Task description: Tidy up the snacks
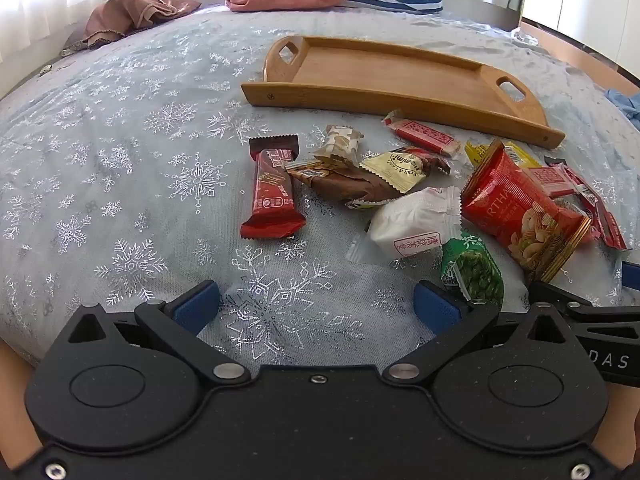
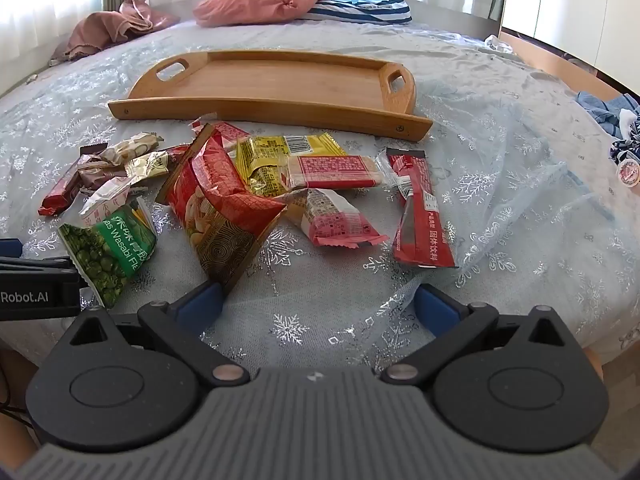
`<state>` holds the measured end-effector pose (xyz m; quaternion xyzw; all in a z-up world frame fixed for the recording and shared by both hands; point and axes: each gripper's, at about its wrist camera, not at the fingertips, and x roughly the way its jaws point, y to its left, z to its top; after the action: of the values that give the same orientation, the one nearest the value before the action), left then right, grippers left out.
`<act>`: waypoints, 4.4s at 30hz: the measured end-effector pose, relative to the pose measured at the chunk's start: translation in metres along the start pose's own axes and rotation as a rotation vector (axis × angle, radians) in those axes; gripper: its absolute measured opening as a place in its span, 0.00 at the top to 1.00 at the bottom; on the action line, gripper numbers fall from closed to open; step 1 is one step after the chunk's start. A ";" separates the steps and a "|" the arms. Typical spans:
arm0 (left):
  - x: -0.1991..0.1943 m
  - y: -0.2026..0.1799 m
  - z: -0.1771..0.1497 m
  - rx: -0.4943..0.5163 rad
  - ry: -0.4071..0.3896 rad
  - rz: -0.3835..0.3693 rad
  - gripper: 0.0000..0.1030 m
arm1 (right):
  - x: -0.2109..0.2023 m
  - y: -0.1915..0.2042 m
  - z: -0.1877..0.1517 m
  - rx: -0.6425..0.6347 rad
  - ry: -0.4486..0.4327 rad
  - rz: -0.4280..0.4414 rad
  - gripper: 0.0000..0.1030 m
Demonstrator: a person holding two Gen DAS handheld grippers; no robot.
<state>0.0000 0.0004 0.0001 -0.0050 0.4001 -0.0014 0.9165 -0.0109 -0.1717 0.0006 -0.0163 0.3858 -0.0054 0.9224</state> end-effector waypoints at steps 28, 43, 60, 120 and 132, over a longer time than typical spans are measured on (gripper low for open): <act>0.000 -0.001 -0.001 0.008 -0.001 0.003 0.00 | 0.000 0.001 -0.001 -0.004 -0.003 -0.004 0.00; -0.001 -0.002 -0.001 0.009 -0.001 0.004 0.00 | -0.001 0.001 -0.001 -0.005 -0.005 -0.005 0.00; 0.000 -0.001 0.001 0.010 -0.002 0.004 0.00 | -0.001 0.001 -0.002 -0.006 -0.007 -0.006 0.00; -0.008 -0.004 -0.002 0.033 -0.047 0.001 0.00 | 0.001 0.003 -0.002 -0.012 -0.008 -0.016 0.00; -0.021 0.009 0.002 -0.001 -0.012 -0.059 0.00 | -0.018 -0.007 -0.007 0.018 -0.089 0.053 0.00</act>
<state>-0.0126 0.0099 0.0163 -0.0172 0.3944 -0.0280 0.9184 -0.0280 -0.1780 0.0089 0.0019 0.3447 0.0165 0.9386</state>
